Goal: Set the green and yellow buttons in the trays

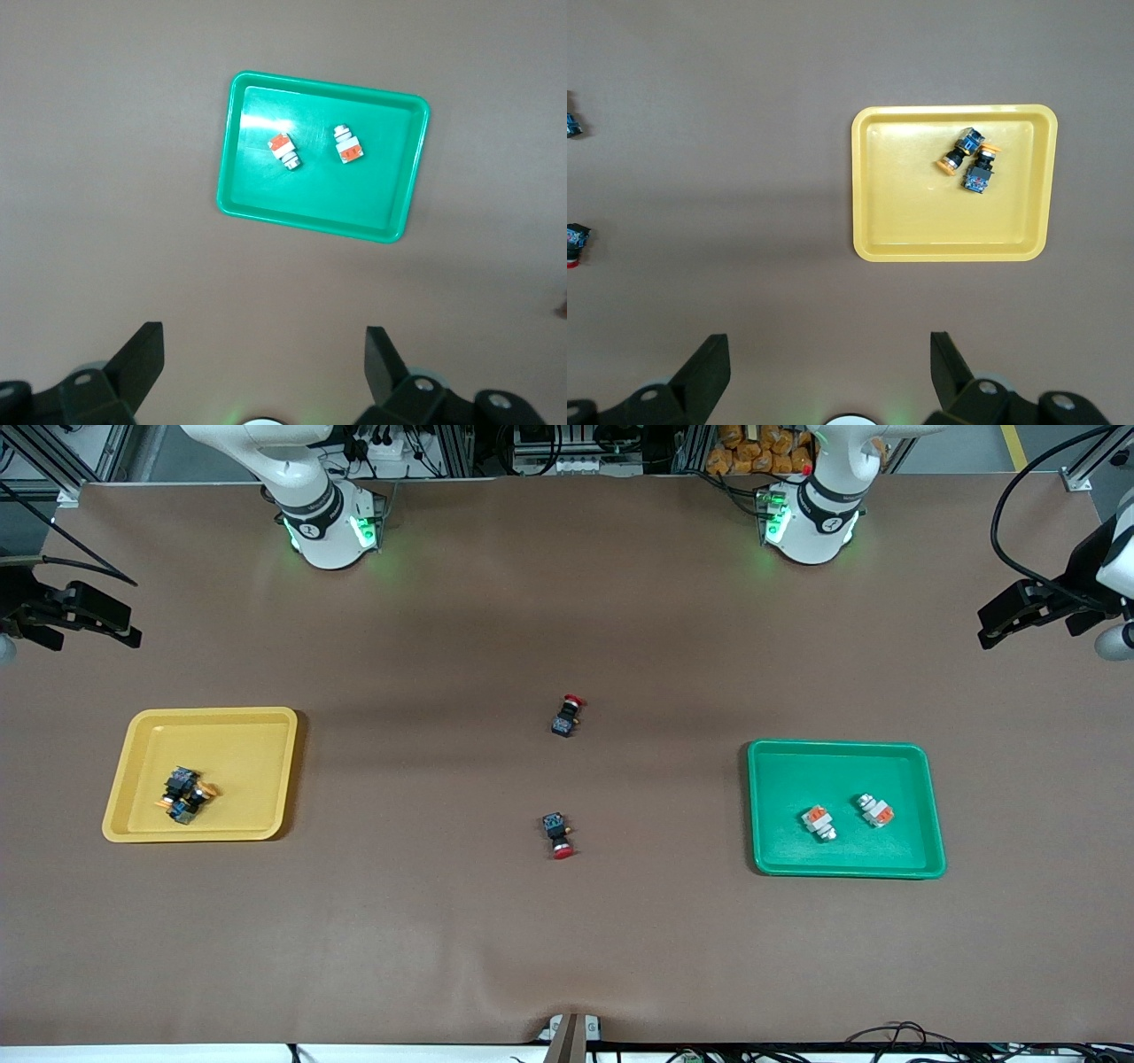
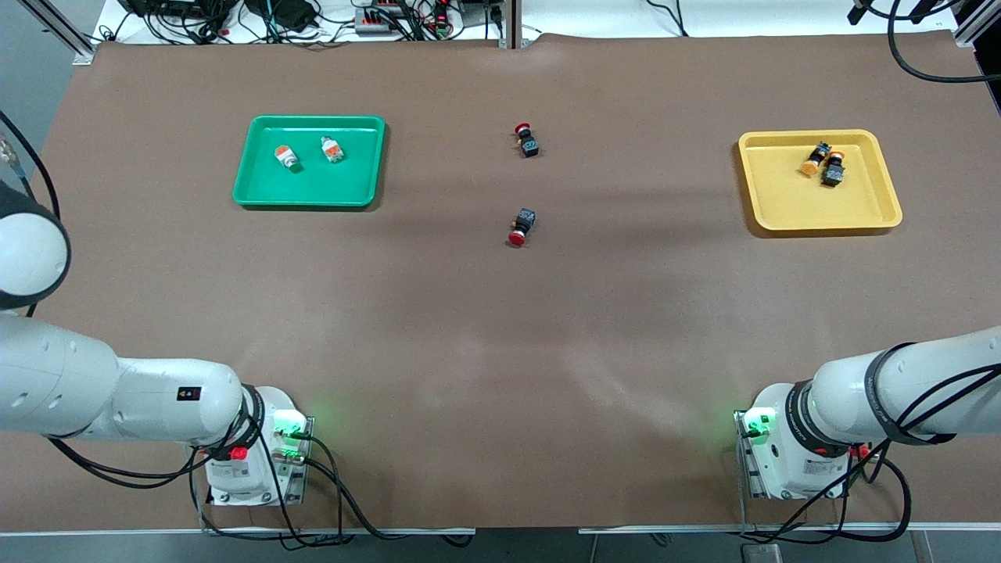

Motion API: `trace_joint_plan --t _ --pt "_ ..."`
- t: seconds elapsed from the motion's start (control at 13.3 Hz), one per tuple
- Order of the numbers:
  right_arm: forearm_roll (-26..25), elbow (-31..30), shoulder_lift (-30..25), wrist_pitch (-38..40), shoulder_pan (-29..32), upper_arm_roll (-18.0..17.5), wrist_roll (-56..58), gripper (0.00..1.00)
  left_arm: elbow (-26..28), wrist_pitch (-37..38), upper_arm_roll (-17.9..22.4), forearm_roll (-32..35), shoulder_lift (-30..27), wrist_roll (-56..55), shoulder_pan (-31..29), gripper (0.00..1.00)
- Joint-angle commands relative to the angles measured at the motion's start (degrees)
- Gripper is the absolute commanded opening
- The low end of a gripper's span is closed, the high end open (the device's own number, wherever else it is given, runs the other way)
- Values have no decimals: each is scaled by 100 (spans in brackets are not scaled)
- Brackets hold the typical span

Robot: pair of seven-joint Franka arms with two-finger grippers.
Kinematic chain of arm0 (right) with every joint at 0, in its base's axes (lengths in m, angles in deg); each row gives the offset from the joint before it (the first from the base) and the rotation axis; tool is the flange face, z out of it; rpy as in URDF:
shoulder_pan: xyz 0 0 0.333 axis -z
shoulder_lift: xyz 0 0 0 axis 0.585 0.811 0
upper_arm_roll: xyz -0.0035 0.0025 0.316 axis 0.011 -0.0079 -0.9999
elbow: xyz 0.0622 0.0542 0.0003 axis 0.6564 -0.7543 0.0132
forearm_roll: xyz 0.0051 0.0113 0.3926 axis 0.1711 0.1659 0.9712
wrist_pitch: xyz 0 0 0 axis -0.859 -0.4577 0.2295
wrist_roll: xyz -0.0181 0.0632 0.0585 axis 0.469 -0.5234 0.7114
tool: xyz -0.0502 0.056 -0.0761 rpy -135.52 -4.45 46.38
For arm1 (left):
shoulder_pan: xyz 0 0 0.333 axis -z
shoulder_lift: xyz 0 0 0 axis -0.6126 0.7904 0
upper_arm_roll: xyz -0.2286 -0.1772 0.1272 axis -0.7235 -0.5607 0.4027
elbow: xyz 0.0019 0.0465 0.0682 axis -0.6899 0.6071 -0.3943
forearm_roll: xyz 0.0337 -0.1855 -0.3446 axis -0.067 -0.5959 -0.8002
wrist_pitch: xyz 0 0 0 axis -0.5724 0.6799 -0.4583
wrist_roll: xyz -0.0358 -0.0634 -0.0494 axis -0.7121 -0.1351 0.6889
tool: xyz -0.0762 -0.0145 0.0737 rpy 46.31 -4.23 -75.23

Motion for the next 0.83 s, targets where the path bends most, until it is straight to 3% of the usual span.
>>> trace_joint_plan --t 0.0,0.15,0.6,0.75 --pt "63 21 -17 48 54 -41 25 100 731 -223 119 -260 -586 194 34 100" --pt "72 56 -26 39 72 -32 34 100 1030 -241 93 -323 -850 185 34 100" --pt "72 65 -17 -66 28 -50 34 100 856 -170 49 -332 -684 510 -19 100" --pt "63 65 -17 -66 28 -50 34 100 759 -109 -116 -340 -666 519 -299 100"
